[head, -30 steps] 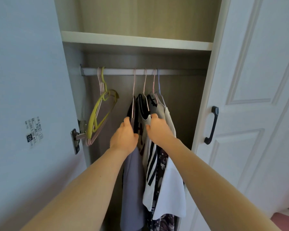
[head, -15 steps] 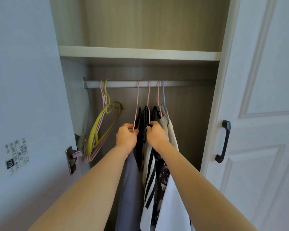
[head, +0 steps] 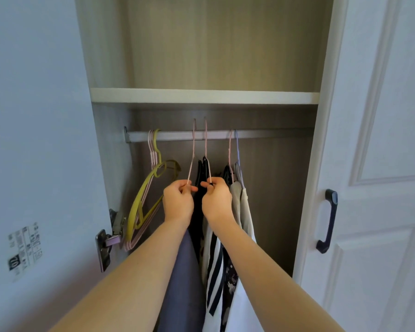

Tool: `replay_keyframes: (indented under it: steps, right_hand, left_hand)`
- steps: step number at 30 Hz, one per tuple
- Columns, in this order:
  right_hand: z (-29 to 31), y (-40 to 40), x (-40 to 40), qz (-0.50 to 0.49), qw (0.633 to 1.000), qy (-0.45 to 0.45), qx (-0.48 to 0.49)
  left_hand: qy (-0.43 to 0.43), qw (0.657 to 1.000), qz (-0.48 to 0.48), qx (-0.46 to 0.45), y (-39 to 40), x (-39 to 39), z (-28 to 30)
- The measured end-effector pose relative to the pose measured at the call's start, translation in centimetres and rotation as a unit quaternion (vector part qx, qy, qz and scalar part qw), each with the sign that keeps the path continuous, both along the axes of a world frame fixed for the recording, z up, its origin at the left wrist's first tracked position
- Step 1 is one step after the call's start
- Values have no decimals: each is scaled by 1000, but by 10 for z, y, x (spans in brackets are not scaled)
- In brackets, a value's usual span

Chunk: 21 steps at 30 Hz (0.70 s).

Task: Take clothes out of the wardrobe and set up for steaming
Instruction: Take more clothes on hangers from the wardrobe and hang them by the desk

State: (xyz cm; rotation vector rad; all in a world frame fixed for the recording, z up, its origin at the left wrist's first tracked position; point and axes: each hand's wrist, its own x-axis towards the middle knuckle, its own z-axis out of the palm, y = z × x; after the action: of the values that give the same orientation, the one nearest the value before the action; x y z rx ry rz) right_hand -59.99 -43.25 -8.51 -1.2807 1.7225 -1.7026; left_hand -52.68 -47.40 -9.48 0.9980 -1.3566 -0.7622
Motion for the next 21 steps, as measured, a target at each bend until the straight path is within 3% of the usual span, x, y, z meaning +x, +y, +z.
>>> replay_keyframes:
  steps: [7, 21]
  right_hand:
    - [11, 19, 1, -11, 1000, 0, -23]
    - [-4, 110, 9, -11, 999, -23, 25]
  left_hand:
    - [50, 999, -13, 18, 18, -4, 15]
    - [134, 981, -70, 123, 112, 7, -9]
